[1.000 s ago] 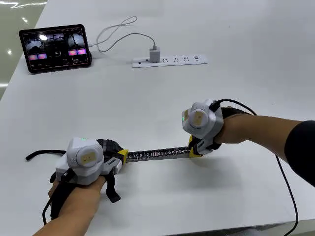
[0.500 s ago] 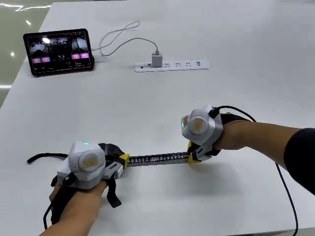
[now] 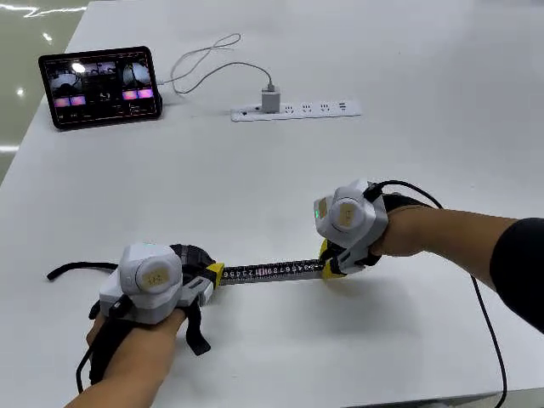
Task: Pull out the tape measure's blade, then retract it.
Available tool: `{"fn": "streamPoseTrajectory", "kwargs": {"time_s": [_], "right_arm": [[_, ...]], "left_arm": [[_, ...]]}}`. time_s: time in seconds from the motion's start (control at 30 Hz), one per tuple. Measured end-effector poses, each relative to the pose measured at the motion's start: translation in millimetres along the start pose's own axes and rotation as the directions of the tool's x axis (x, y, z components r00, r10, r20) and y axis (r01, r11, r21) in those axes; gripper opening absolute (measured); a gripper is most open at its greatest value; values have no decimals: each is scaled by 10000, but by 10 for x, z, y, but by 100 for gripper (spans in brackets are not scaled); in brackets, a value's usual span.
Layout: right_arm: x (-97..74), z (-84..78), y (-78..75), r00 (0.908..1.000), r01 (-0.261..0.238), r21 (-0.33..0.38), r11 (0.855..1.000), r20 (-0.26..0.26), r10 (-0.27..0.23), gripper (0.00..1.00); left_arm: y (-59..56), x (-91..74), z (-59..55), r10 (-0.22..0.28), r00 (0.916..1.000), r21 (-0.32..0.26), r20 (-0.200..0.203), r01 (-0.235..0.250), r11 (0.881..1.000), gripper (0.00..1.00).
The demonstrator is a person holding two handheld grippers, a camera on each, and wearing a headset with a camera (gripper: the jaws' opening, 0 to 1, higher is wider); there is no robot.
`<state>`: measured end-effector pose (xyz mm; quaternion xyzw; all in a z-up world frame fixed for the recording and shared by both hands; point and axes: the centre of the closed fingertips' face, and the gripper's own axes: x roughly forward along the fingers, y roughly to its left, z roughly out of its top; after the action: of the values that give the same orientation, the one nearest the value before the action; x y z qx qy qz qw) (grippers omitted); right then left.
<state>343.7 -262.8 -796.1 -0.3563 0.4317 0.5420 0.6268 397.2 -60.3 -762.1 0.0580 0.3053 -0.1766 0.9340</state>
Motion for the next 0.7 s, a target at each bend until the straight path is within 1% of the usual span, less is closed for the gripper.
{"fn": "streamPoseTrajectory", "kwargs": {"time_s": [0.4, 0.6, 0.7], "right_arm": [[25, 65, -1, 9999, 30, 237, 9997, -99, -28, 9], [31, 93, 3, 10000, 78, 271, 9996, -43, -77, 9], [40, 116, 1, 10000, 62, 422, 9991, -6, -62, 9]], "left_arm": [[0, -1, 0, 32, 10000, 3, -3, -32, 10000, 61], [-2, -2, 1, 21, 10000, -17, -30, -21, 10000, 61], [-3, -3, 2, 16, 10000, -13, -23, -16, 10000, 61]]}}
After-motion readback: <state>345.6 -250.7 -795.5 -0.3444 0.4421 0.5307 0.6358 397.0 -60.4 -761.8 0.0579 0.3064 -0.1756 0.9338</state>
